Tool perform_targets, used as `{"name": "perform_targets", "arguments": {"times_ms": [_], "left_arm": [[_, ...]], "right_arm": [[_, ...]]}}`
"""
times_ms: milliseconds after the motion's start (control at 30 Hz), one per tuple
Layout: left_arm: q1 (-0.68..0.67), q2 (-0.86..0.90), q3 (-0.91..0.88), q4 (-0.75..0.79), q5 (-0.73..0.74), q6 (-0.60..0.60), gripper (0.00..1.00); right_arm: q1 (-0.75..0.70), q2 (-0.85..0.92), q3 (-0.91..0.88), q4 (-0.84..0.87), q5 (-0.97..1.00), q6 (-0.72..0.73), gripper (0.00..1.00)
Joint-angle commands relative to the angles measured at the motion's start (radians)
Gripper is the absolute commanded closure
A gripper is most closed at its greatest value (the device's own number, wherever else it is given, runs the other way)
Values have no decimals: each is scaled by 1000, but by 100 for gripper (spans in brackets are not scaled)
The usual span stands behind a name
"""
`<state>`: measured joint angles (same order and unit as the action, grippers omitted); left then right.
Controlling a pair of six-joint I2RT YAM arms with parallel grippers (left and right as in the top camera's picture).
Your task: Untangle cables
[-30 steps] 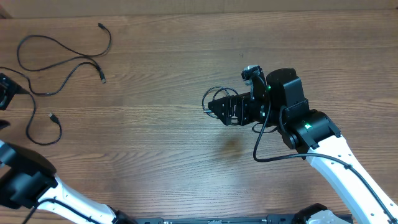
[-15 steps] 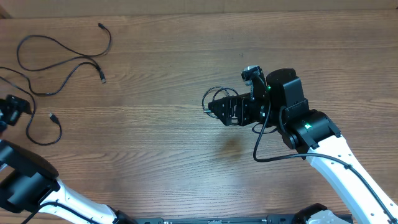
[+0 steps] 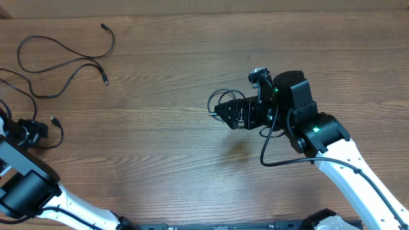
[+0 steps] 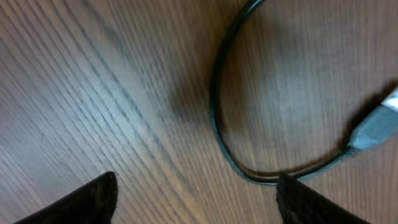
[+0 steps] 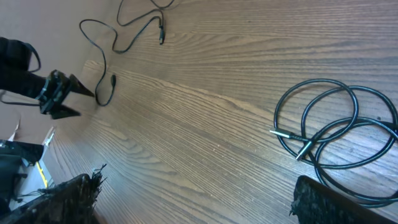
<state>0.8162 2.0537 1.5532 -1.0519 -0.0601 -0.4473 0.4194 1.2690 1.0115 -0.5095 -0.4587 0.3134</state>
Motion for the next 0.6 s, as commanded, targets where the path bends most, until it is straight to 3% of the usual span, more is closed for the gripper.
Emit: {"name": "perform_targets", "arguments": {"times_ms": [0, 400, 567], "left_arm": [[2, -6, -74, 82, 28, -26, 36], [2, -5, -185, 233, 29, -75, 38], [2, -5, -190, 250, 29, -87, 69]], "right_arm": [[0, 2, 16, 6, 14, -4, 0], [0, 9, 16, 25, 13, -4, 0], [0, 21, 16, 24, 13, -4, 0]]}}
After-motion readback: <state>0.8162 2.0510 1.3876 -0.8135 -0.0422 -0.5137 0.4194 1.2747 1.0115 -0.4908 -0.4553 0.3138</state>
